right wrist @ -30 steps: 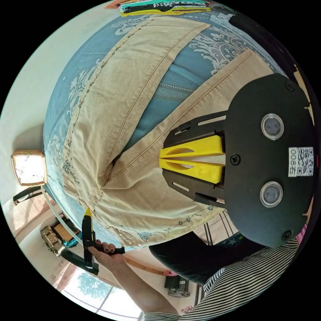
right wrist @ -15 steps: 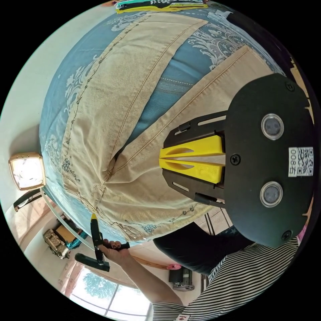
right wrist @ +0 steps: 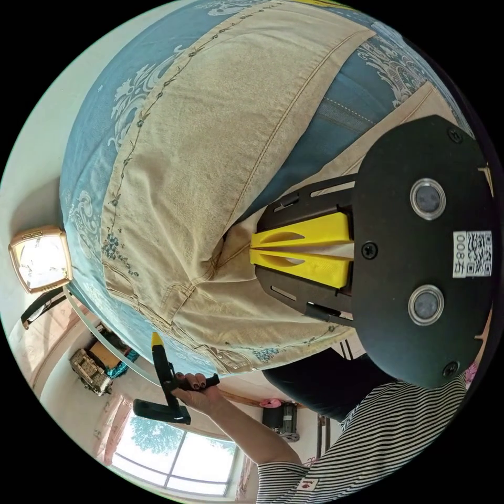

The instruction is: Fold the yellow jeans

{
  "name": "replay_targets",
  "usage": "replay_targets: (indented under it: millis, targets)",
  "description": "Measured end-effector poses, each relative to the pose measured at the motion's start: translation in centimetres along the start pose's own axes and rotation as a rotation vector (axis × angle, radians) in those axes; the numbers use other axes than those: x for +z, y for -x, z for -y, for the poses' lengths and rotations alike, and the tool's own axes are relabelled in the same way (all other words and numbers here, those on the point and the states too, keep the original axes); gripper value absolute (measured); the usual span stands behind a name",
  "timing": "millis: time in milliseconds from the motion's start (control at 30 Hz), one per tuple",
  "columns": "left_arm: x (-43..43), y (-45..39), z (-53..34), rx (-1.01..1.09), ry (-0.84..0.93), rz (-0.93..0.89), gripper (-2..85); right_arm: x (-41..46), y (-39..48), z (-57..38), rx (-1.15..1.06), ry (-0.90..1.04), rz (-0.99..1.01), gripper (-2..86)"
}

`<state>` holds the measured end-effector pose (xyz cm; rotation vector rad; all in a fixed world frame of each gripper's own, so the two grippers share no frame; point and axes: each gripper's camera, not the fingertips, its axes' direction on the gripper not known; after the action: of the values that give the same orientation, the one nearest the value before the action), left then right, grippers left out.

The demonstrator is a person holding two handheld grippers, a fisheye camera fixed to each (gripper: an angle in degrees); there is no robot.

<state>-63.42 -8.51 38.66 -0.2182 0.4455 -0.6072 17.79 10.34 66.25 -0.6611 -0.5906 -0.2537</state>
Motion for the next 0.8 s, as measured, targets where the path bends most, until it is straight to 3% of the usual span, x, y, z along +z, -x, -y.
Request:
replay_targets:
  millis: [300,800]
  targets:
    - [1.6,-2.1,9.7,0.189,0.027,0.095,4.0,-5.4,0.1,2.4,-0.008,-0.165,-0.009,0.5]
    - [12.8,-7.6,22.8,0.512,0.442,0.309,8.1,-6.7,-1.4,15.6,-0.098,-0.065,-0.225,8.7]
